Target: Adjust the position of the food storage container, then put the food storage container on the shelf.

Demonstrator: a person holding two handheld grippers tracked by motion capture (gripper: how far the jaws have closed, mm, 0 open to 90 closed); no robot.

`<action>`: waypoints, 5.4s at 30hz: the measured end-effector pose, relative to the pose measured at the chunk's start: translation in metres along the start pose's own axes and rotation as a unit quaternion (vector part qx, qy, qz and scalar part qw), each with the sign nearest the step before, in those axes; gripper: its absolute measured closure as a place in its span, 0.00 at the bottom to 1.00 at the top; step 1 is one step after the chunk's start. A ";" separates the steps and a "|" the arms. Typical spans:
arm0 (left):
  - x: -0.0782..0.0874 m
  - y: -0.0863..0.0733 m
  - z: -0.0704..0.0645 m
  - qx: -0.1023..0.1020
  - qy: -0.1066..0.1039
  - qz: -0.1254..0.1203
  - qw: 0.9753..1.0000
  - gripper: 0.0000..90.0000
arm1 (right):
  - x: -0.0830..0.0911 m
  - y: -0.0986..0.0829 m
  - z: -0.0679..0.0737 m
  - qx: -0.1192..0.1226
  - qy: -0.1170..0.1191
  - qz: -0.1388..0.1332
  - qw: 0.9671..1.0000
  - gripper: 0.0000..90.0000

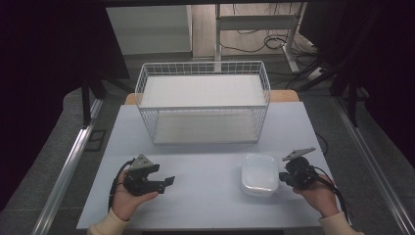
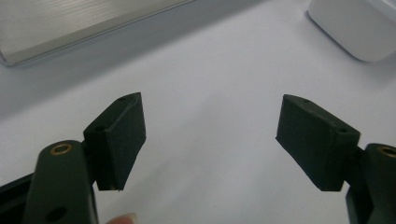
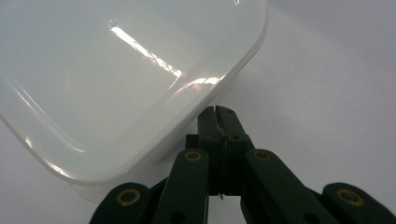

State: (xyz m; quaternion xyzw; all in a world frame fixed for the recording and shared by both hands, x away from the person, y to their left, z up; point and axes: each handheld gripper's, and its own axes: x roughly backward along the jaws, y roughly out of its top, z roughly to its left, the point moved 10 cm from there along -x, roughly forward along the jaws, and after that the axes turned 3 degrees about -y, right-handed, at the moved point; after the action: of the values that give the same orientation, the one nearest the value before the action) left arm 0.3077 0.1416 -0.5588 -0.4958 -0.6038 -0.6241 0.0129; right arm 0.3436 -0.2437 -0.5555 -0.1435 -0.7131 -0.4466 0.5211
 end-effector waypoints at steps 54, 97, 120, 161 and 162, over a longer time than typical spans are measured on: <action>-0.001 -0.002 0.004 0.002 0.005 0.003 1.000 0.27 | -0.050 0.086 0.116 0.111 0.083 -0.041 0.990 1.00; 0.005 0.005 0.003 0.009 0.004 -0.011 1.000 0.26 | 0.000 0.071 0.076 -0.048 0.095 -0.197 0.975 0.32; -0.003 0.047 -0.024 0.075 -0.058 -0.027 0.995 0.33 | 0.004 0.104 0.104 -0.075 0.140 -0.186 0.969 0.31; -0.062 0.036 -0.041 0.179 -0.158 0.049 0.970 0.45 | -0.051 0.101 0.132 -0.158 0.200 -0.091 0.963 0.44; -0.063 0.036 -0.041 0.179 -0.151 0.049 0.971 0.46 | -0.050 0.101 0.133 -0.159 0.204 -0.090 0.962 0.45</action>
State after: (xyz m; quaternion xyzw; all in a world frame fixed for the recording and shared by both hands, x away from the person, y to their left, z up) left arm 0.3373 0.0640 -0.5626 -0.6032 -0.6754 -0.4224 0.0404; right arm 0.3504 -0.0691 -0.5578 -0.0658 -0.5215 -0.6194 0.5832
